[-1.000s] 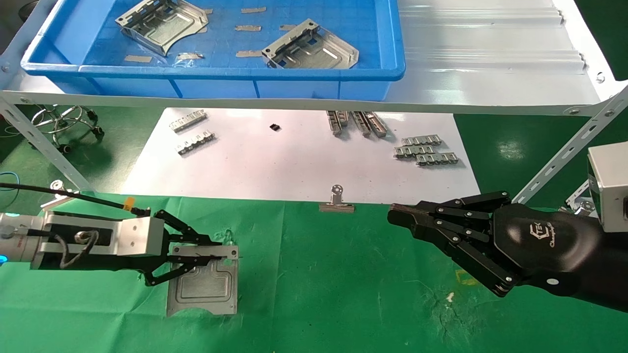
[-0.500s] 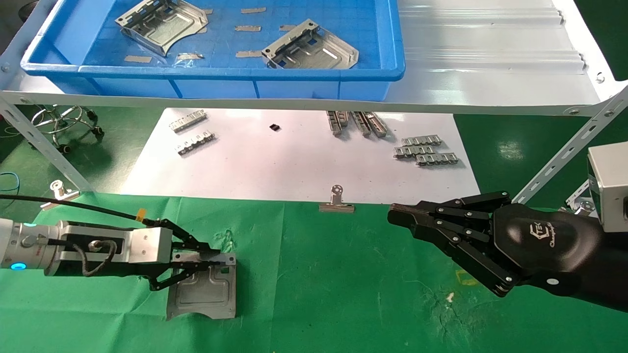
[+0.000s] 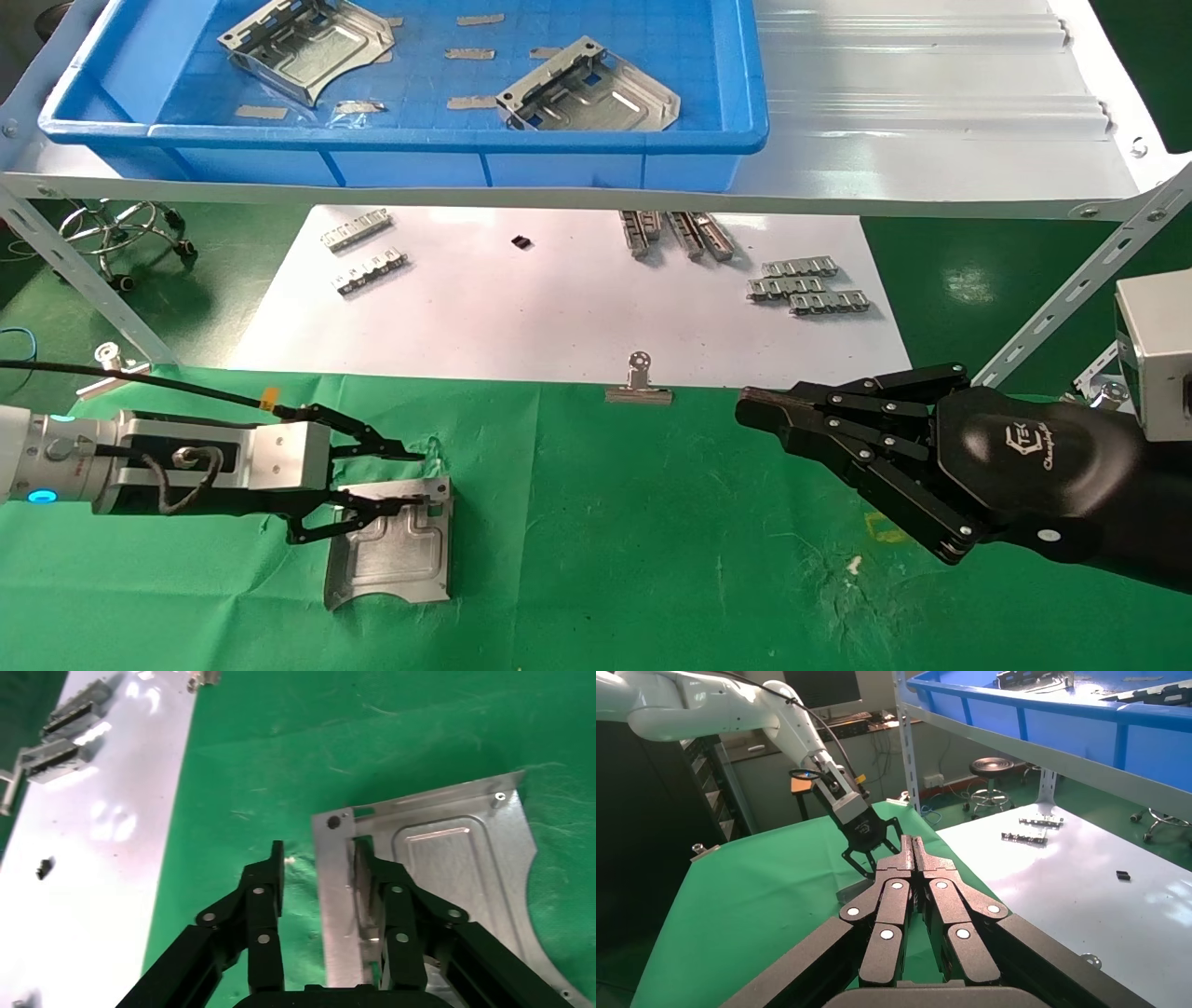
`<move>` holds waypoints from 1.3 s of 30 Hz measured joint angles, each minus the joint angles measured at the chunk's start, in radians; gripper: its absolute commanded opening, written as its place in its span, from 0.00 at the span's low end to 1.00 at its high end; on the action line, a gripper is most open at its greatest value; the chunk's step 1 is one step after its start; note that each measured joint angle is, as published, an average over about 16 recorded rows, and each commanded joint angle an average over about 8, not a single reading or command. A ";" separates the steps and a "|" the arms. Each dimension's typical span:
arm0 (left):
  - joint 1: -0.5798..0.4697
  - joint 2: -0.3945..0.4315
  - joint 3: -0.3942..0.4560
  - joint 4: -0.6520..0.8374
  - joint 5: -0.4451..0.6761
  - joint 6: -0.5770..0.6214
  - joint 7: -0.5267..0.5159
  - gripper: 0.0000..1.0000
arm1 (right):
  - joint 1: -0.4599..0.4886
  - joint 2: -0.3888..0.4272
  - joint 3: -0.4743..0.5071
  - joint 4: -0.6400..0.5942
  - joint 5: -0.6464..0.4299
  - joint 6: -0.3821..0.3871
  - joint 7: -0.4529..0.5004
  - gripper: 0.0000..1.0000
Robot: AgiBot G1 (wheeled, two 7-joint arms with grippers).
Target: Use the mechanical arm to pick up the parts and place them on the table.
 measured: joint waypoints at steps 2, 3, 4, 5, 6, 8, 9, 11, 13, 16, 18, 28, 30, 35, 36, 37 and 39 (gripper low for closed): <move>-0.005 -0.004 -0.004 0.003 -0.010 0.021 -0.006 1.00 | 0.000 0.000 0.000 0.000 0.000 0.000 0.000 0.00; -0.006 -0.007 -0.005 0.003 -0.016 0.033 -0.012 1.00 | 0.000 0.000 0.000 0.000 0.000 0.000 0.000 0.00; -0.007 -0.011 -0.005 0.001 -0.022 0.045 -0.022 1.00 | 0.000 0.000 0.000 0.000 0.000 0.000 0.000 0.06; -0.008 -0.015 -0.004 -0.004 -0.030 0.058 -0.033 1.00 | 0.000 0.000 0.000 0.000 0.000 0.000 0.000 0.19; -0.010 -0.019 -0.006 -0.006 -0.036 0.070 -0.042 1.00 | 0.000 0.000 0.000 0.000 0.000 0.000 0.000 0.31; -0.010 -0.027 -0.012 -0.013 -0.049 0.094 -0.062 1.00 | 0.000 0.000 0.000 0.000 0.000 0.000 0.000 0.56; -0.008 -0.031 -0.015 -0.017 -0.056 0.106 -0.074 1.00 | 0.000 0.000 0.000 0.000 0.000 0.000 0.000 0.69; -0.004 -0.039 -0.023 -0.030 -0.070 0.126 -0.100 1.00 | 0.000 0.000 0.000 0.000 0.000 0.000 0.000 0.94; 0.004 -0.048 -0.032 -0.047 -0.083 0.141 -0.128 1.00 | 0.000 0.000 0.000 0.000 0.000 0.000 0.000 1.00; 0.020 -0.060 -0.048 -0.078 -0.100 0.151 -0.169 1.00 | 0.000 0.000 0.000 0.000 0.000 0.000 0.000 1.00; 0.035 -0.067 -0.061 -0.102 -0.112 0.152 -0.195 1.00 | 0.000 0.000 0.000 0.000 0.000 0.000 0.000 1.00; 0.122 -0.104 -0.154 -0.235 -0.175 0.136 -0.303 1.00 | 0.000 0.000 0.000 0.000 0.000 0.000 0.000 1.00; 0.140 -0.112 -0.172 -0.264 -0.189 0.132 -0.326 1.00 | 0.000 0.000 0.000 0.000 0.000 0.000 0.000 1.00; 0.186 -0.132 -0.217 -0.337 -0.222 0.123 -0.385 1.00 | 0.000 0.000 0.000 0.000 0.000 0.000 0.000 1.00; 0.195 -0.136 -0.226 -0.351 -0.228 0.121 -0.396 1.00 | 0.000 0.000 0.000 0.000 0.000 0.000 0.000 1.00; 0.204 -0.140 -0.235 -0.366 -0.235 0.120 -0.408 1.00 | 0.000 0.000 0.000 0.000 0.000 0.000 0.000 1.00; 0.222 -0.148 -0.253 -0.395 -0.248 0.116 -0.431 1.00 | 0.000 0.000 0.000 0.000 0.000 0.000 0.000 1.00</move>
